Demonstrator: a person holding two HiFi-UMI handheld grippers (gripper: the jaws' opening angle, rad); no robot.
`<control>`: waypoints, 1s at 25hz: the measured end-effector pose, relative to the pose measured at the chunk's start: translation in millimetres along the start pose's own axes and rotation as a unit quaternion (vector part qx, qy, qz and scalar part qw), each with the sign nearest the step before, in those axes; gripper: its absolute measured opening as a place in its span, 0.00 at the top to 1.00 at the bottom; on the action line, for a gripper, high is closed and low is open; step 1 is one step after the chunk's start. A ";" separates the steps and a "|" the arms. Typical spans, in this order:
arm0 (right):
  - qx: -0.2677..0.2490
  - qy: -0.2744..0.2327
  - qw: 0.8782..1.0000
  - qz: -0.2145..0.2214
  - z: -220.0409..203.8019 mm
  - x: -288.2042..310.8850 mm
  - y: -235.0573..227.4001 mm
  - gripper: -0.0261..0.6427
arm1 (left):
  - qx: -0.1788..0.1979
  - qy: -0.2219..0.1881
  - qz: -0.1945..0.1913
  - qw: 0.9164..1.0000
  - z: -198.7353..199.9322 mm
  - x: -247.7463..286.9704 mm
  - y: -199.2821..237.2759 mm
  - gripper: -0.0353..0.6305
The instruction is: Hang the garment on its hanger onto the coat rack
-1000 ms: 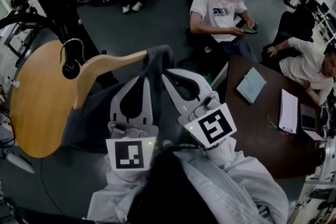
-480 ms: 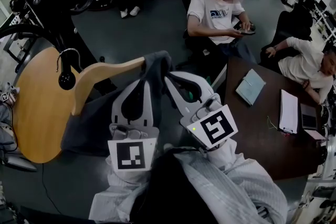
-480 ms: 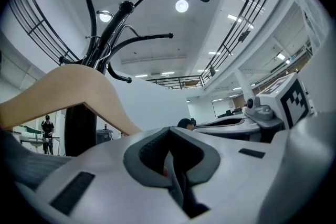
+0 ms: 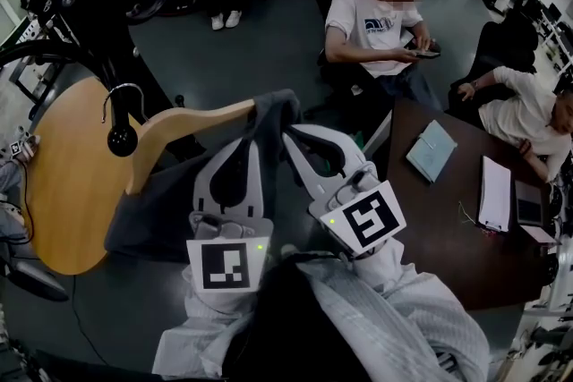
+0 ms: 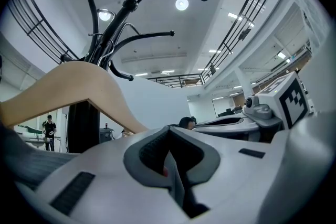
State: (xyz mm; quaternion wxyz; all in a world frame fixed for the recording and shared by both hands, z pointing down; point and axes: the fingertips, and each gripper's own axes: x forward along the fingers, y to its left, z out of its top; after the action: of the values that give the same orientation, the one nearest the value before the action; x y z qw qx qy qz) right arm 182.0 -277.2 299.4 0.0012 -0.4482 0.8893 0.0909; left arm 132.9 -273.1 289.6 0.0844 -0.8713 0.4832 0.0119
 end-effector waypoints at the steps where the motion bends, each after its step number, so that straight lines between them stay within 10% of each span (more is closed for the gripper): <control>1: 0.000 0.001 1.000 0.001 -0.6 0.2 0.5 0.96 | 0.000 0.002 0.001 1.000 -0.7 -0.8 0.7 0.94; 25: 0.001 0.014 0.999 0.032 -4.9 6.0 23.8 0.96 | -0.006 0.016 0.025 1.000 -6.9 -21.9 10.2 0.94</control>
State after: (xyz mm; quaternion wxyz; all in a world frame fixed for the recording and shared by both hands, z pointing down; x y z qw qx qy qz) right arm 159.8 -269.0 307.5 -0.0138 -0.4204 0.9034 0.0835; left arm 112.2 -261.1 297.3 0.0712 -0.8596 0.5059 0.0028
